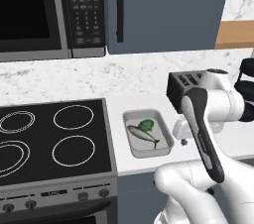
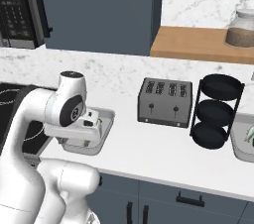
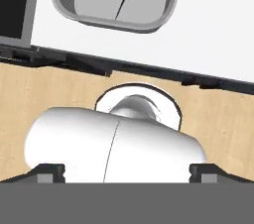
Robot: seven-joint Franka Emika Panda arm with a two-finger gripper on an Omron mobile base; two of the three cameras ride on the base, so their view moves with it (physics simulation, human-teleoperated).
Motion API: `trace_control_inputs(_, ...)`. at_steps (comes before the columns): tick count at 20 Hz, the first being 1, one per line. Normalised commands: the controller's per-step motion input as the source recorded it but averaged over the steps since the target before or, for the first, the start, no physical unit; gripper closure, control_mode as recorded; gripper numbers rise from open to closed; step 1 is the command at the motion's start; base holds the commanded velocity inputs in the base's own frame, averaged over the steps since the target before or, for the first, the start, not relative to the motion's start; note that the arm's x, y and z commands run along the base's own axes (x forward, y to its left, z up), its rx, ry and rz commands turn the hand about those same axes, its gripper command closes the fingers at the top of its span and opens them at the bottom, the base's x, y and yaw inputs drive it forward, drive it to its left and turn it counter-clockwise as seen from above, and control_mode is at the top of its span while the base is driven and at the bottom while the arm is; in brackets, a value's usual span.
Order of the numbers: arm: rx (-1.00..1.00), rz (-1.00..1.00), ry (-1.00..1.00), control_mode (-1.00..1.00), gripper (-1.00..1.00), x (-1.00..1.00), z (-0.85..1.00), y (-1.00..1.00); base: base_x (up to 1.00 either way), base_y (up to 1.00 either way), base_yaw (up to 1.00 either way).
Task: Place one broccoli and one fish in each tupperware on the nearby counter, to pack two identical lunches.
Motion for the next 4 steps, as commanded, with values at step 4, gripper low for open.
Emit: trace_control_inputs(4,0.00,-0.05,0.00,-1.00,-1.00,-0.12,0.00,-0.15,0.00,0.00,0.00)
